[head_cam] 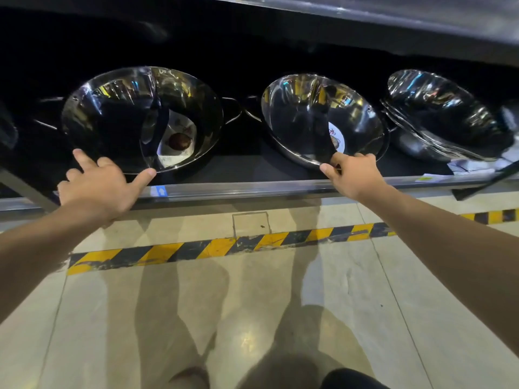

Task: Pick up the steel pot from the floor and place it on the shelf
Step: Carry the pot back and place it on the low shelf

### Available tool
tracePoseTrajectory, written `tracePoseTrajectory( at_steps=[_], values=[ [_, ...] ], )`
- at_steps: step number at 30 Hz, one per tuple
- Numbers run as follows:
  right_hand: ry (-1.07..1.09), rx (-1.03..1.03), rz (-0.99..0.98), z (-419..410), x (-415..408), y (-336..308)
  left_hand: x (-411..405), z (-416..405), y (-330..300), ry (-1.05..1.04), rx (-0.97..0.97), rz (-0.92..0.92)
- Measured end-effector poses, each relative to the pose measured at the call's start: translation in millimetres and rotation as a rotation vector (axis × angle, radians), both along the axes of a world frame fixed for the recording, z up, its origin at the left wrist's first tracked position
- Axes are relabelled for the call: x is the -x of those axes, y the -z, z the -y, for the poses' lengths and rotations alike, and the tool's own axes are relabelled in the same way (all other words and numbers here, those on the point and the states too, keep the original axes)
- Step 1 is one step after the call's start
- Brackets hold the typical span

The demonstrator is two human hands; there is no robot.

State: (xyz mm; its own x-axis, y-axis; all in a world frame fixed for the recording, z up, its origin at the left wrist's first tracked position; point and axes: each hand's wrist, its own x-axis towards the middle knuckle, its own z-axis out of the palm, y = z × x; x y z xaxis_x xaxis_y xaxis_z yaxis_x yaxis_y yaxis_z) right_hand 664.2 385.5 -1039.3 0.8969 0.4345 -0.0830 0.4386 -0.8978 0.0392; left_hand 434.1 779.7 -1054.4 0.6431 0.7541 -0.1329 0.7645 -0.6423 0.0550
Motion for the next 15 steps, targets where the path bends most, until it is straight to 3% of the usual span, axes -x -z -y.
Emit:
tracePoseTrajectory(
  at_steps=[3,8,15],
  values=[
    [0.006,-0.019,-0.035,5.1,0.4,-2.5,1.5,-0.5,1.6,-0.001,0.010,0.015],
    [0.293,0.030,-0.111,6.0,5.4,-1.6,6.3,8.8,-1.7,-0.037,0.051,0.008],
    [0.221,-0.115,-0.131,24.0,-7.5,4.3,4.9,13.8,0.0,-0.043,0.089,0.039]
  ],
)
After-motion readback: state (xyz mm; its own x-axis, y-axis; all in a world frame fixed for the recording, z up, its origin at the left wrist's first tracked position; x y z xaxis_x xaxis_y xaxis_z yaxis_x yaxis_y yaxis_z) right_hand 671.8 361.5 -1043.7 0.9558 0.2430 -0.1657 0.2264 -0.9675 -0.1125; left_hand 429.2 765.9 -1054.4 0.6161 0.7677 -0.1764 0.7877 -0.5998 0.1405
